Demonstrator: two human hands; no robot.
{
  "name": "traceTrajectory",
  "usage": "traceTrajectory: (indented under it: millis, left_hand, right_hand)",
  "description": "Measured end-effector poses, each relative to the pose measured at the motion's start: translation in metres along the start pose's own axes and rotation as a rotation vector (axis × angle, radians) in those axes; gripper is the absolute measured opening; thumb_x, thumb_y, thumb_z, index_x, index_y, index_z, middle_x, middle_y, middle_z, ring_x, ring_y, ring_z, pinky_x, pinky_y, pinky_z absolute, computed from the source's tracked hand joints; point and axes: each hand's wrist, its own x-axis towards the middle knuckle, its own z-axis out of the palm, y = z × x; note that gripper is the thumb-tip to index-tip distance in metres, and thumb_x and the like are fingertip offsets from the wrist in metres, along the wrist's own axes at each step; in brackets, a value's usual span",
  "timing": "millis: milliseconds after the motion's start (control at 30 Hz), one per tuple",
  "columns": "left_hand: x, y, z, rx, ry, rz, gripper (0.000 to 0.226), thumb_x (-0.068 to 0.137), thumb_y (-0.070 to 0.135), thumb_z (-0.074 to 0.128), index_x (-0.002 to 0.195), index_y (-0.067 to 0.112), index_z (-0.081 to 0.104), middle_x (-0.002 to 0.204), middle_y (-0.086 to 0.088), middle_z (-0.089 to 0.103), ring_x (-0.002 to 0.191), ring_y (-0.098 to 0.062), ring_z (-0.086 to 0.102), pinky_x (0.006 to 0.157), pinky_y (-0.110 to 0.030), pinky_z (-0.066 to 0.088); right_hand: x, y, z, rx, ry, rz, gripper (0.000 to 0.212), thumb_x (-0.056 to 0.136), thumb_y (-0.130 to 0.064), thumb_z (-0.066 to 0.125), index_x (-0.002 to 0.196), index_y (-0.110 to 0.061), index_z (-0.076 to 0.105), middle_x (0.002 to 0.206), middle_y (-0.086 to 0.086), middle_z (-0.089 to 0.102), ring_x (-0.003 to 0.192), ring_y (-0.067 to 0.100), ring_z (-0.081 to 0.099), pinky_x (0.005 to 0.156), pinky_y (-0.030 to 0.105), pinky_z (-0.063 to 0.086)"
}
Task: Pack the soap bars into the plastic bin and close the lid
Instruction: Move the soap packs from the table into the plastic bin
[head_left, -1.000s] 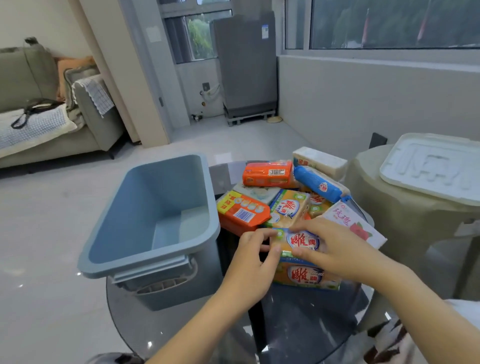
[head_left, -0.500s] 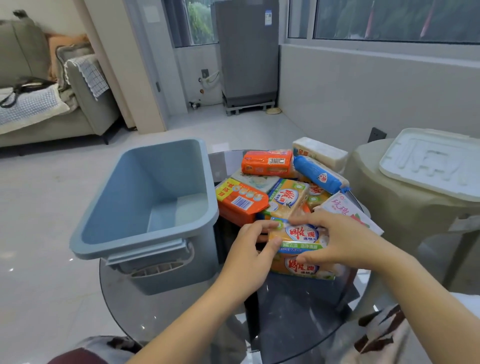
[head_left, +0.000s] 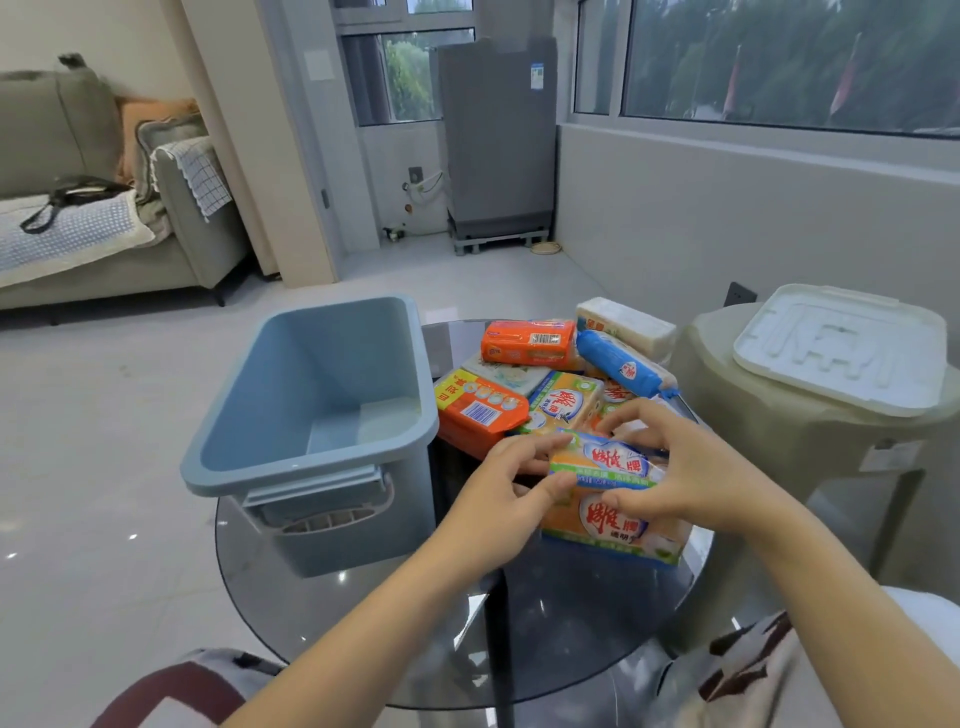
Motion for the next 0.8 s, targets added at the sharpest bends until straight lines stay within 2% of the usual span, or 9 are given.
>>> traceTrajectory:
  millis: [67,133,233,367,500,633,733,800]
  left_hand:
    - [-0.001,0.010,-0.005,-0.041,-0.029,0.014,0.029,0.083,0.041,0.063,0.110,0.051,0.055,0.130,0.003,0.055,0.113,-0.013,0.059,0.091,-0.033,0.054]
    - [-0.003,0.021,-0.012,-0.056,-0.067,0.014,0.040,0.076,0.047,0.063,0.116,0.046,0.056,0.132,0.004,0.056,0.118,-0.017,0.057,0.092,-0.038,0.054]
    - [-0.005,0.041,-0.023,-0.060,-0.118,0.029,0.038,0.080,0.040,0.066,0.117,0.041,0.057,0.124,0.008,0.062,0.112,-0.012,0.062,0.088,-0.035,0.056]
    - [-0.008,0.077,-0.047,-0.029,-0.103,0.101,0.030,0.072,0.038,0.071,0.101,0.040,0.066,0.113,0.005,0.068,0.103,-0.013,0.067,0.083,-0.036,0.058]
    - [-0.007,0.103,-0.076,0.000,-0.023,0.133,0.032,0.066,0.038,0.077,0.097,0.031,0.073,0.104,0.002,0.073,0.092,-0.014,0.072,0.074,-0.036,0.060]
    - [-0.004,0.116,-0.107,0.028,0.106,0.205,0.031,0.061,0.041,0.077,0.089,0.028,0.075,0.099,0.003,0.074,0.090,-0.013,0.072,0.068,-0.029,0.059]
    - [-0.001,0.116,-0.129,0.049,0.274,0.229,0.032,0.057,0.047,0.076,0.085,0.031,0.074,0.096,0.004,0.074,0.094,-0.012,0.069,0.071,-0.031,0.059]
    - [0.001,0.113,-0.142,0.057,0.405,0.224,0.031,0.057,0.048,0.075,0.082,0.030,0.072,0.095,0.006,0.073,0.093,-0.010,0.067,0.070,-0.029,0.058]
  right_hand:
    - [-0.004,-0.010,-0.008,0.033,-0.002,-0.023,0.052,0.064,-0.024,0.082,0.103,-0.033,0.048,0.107,-0.009,0.066,0.089,0.005,0.067,0.069,0.023,0.058]
    - [-0.006,-0.021,-0.015,0.065,-0.006,-0.045,0.052,0.065,-0.024,0.081,0.103,-0.033,0.048,0.108,-0.008,0.065,0.089,0.007,0.068,0.067,0.024,0.058]
    - [-0.007,-0.037,-0.023,0.113,-0.032,-0.096,0.050,0.065,-0.022,0.081,0.103,-0.029,0.049,0.107,-0.006,0.066,0.089,0.007,0.069,0.065,0.024,0.058]
    - [0.001,-0.059,-0.033,0.165,-0.087,-0.162,0.047,0.064,-0.024,0.082,0.099,-0.027,0.050,0.103,-0.002,0.069,0.091,0.014,0.069,0.065,0.029,0.058]
    - [0.020,-0.084,-0.039,0.257,-0.146,-0.231,0.051,0.058,-0.032,0.080,0.100,-0.026,0.053,0.104,-0.001,0.071,0.092,0.022,0.070,0.066,0.032,0.058]
    - [0.052,-0.111,-0.035,0.297,-0.122,-0.316,0.051,0.060,-0.028,0.081,0.105,-0.030,0.057,0.105,-0.006,0.069,0.099,0.013,0.066,0.070,0.026,0.057]
    - [0.079,-0.128,-0.023,0.313,-0.010,-0.342,0.058,0.059,-0.046,0.080,0.110,-0.038,0.055,0.118,-0.007,0.061,0.106,0.005,0.061,0.078,0.029,0.056]
    - [0.096,-0.136,-0.010,0.369,0.040,-0.286,0.064,0.056,-0.057,0.071,0.115,-0.038,0.052,0.113,-0.006,0.063,0.093,0.006,0.067,0.070,0.025,0.057]
